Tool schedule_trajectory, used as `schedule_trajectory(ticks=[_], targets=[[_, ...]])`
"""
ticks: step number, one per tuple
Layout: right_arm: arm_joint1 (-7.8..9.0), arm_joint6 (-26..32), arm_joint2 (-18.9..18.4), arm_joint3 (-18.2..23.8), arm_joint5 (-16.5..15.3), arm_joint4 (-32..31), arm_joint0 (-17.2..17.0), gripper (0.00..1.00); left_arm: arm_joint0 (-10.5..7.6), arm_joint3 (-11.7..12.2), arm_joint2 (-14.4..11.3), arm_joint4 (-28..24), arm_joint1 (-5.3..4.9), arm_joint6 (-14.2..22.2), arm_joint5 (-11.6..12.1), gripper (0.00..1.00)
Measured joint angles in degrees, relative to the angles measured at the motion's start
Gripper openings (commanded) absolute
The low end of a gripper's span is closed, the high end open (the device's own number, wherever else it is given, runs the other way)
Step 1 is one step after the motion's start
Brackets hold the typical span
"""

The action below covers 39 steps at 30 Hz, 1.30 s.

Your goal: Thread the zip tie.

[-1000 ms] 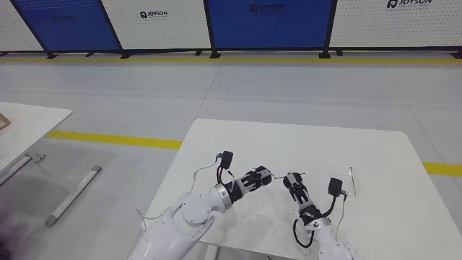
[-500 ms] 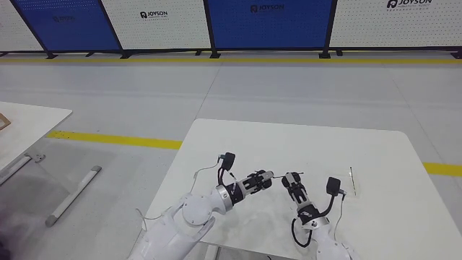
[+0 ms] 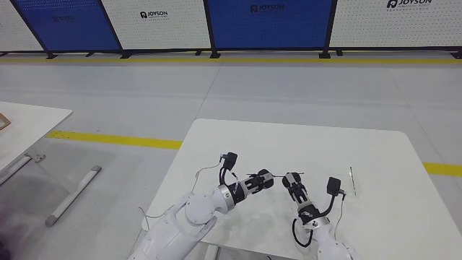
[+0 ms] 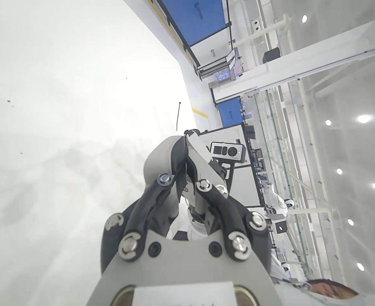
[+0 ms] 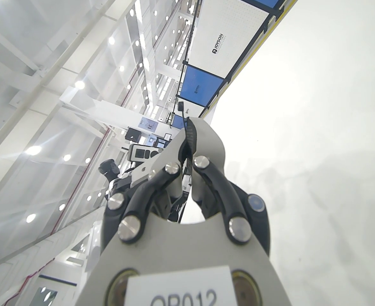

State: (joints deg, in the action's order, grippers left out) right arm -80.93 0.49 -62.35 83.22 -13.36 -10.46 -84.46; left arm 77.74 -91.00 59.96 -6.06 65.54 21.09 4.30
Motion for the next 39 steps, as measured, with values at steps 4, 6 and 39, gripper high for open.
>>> schedule_trajectory(ticks=[4, 6, 39], targets=[[-0.05, 0.49, 0.27, -0.15, 0.20, -0.35, 0.30, 0.00, -0.09, 0.08, -0.12, 0.16, 0.01, 0.21, 0.06, 0.00], [-0.08, 0.64, 0.37, -0.11, 0.25, -0.42, 0.40, 0.00, -0.12, 0.13, -0.21, 0.32, 0.01, 0.30, 0.12, 0.00], [-0.40, 0.66, 1.14, -0.14, 2.24, -2.10, 1.00, 0.00, 0.08, 0.36, 1.03, -0.16, -0.23, 0.42, 0.38, 0.31]])
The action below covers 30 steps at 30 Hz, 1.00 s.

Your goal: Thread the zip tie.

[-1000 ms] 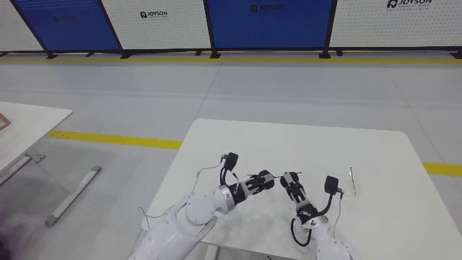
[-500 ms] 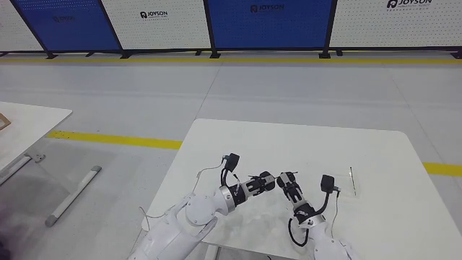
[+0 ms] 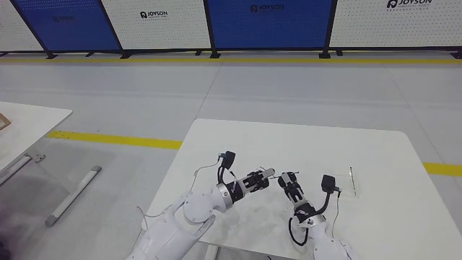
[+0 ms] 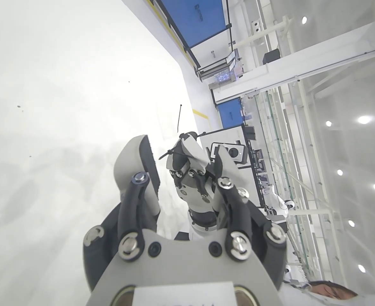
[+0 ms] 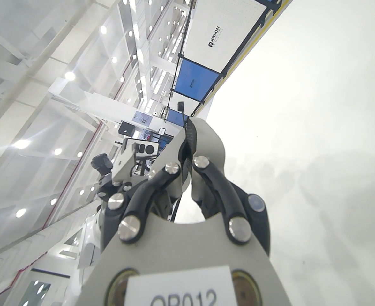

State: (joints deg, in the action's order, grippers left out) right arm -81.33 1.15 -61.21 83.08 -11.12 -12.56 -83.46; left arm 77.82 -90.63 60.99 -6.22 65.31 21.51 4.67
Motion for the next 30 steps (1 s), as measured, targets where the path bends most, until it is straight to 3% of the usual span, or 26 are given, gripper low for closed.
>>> schedule_trajectory(ticks=[13, 28, 29, 30], targets=[[-0.07, -0.80, -0.13, 0.37, 0.60, -0.82, -0.30, 0.00, 0.71, -0.66, 0.57, 0.12, -0.16, -0.13, 0.32, 0.00], [-0.23, 0.13, 0.17, 0.13, 0.53, -0.55, 0.09, 0.00, 0.78, -0.82, 0.24, -0.60, -0.14, 0.88, 1.45, 0.00], [-0.25, 0.08, 0.15, 0.14, 0.48, -0.22, 0.10, 0.12, 0.77, -0.78, 0.24, -0.63, -0.14, 0.88, 1.48, 0.00], [-0.28, 0.05, 0.09, 0.16, 0.43, 0.22, 0.11, 1.00, 0.77, -0.75, 0.26, -0.66, -0.14, 0.86, 1.49, 0.00]])
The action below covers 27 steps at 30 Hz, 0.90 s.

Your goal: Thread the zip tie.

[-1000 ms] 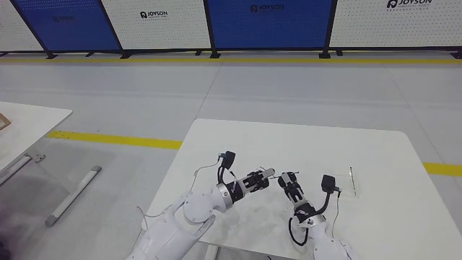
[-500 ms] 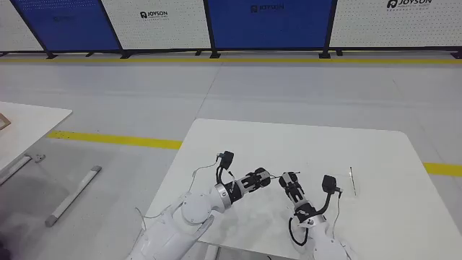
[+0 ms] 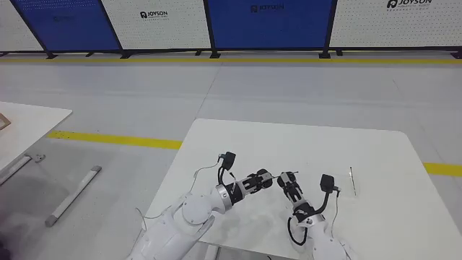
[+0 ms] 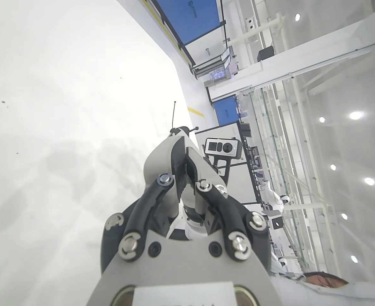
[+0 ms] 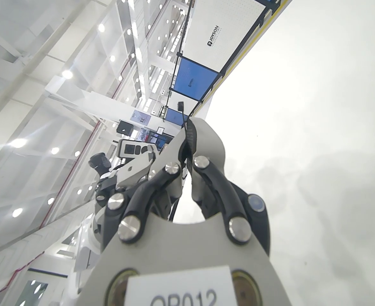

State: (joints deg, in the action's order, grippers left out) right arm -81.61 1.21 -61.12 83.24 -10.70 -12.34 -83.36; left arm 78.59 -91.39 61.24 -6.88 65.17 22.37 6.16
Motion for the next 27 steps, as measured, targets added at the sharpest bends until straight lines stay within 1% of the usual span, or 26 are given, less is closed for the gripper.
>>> schedule_trajectory(ticks=[6, 10, 13, 16, 20, 27], targets=[[0.01, 0.95, -0.69, -0.06, -0.68, 2.37, -0.15, 1.00, -0.02, 0.26, 0.13, -0.48, 0.05, -0.79, -0.49, 0.00], [0.16, 1.93, -1.72, -0.37, -1.87, 4.11, -0.40, 1.00, -0.16, 0.44, 0.55, -2.65, 0.28, -3.02, -1.50, 0.00], [0.31, 1.32, -2.61, 0.21, -2.73, 4.46, -1.18, 1.00, -0.06, 0.45, 1.31, -4.89, 0.42, -5.09, -2.37, 0.00], [0.45, 0.35, -3.63, 0.94, -3.51, 5.06, -2.23, 1.00, 0.15, 0.35, 2.08, -6.53, 0.48, -6.17, -2.47, 0.00], [0.56, -1.22, -4.44, 1.43, -4.90, 4.95, -3.16, 1.00, 0.58, 0.23, 2.56, -8.55, 0.53, -6.17, -2.27, 0.00], [0.55, -1.20, -4.41, 1.41, -4.90, 4.91, -3.15, 1.00, 0.57, 0.23, 2.55, -8.49, 0.53, -6.14, -2.27, 0.00]])
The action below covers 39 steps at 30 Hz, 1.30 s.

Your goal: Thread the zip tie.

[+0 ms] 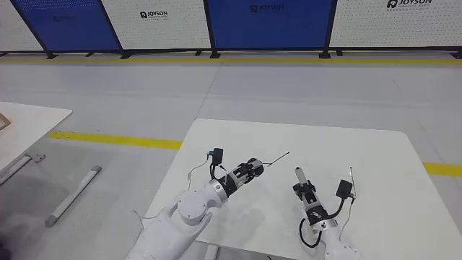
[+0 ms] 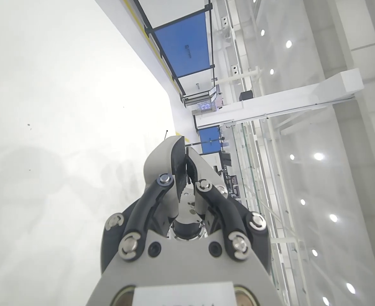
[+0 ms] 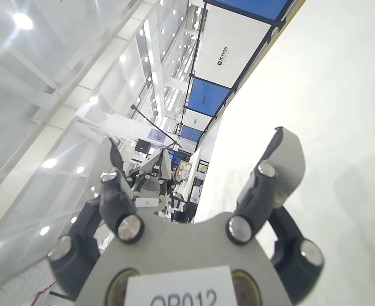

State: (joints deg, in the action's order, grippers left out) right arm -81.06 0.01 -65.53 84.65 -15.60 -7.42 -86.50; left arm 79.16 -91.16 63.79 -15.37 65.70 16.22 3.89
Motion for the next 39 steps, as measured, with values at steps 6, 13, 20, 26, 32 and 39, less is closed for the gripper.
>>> schedule_trajectory(ticks=[6, 13, 20, 26, 32, 39], targets=[[0.11, 0.06, -0.26, 0.31, 0.49, -1.03, -0.20, 1.00, 0.00, 0.00, 0.00, 0.00, 0.00, 0.00, 0.00, 0.00], [1.05, -1.63, -3.00, 3.69, 0.32, -8.69, -2.97, 1.00, 0.00, 0.00, 0.00, 0.00, 0.00, 0.00, -0.01, 0.00], [1.05, -2.01, -3.06, 3.82, 0.46, -9.09, -3.08, 1.00, 0.00, 0.00, 0.00, 0.00, 0.00, 0.00, -0.01, 0.00], [1.05, -2.01, -3.06, 3.82, 0.45, -9.09, -3.08, 1.00, 0.00, 0.00, 0.00, 0.00, 0.00, 0.00, -0.01, 0.00], [1.05, -2.01, -3.06, 3.82, 0.45, -9.10, -3.08, 1.00, 0.00, 0.00, 0.00, 0.00, 0.00, 0.00, -0.01, 0.00], [1.05, -2.01, -3.07, 3.82, 0.45, -9.10, -3.08, 1.00, 0.00, 0.00, 0.00, 0.00, 0.00, 0.00, 0.00, 0.00]])
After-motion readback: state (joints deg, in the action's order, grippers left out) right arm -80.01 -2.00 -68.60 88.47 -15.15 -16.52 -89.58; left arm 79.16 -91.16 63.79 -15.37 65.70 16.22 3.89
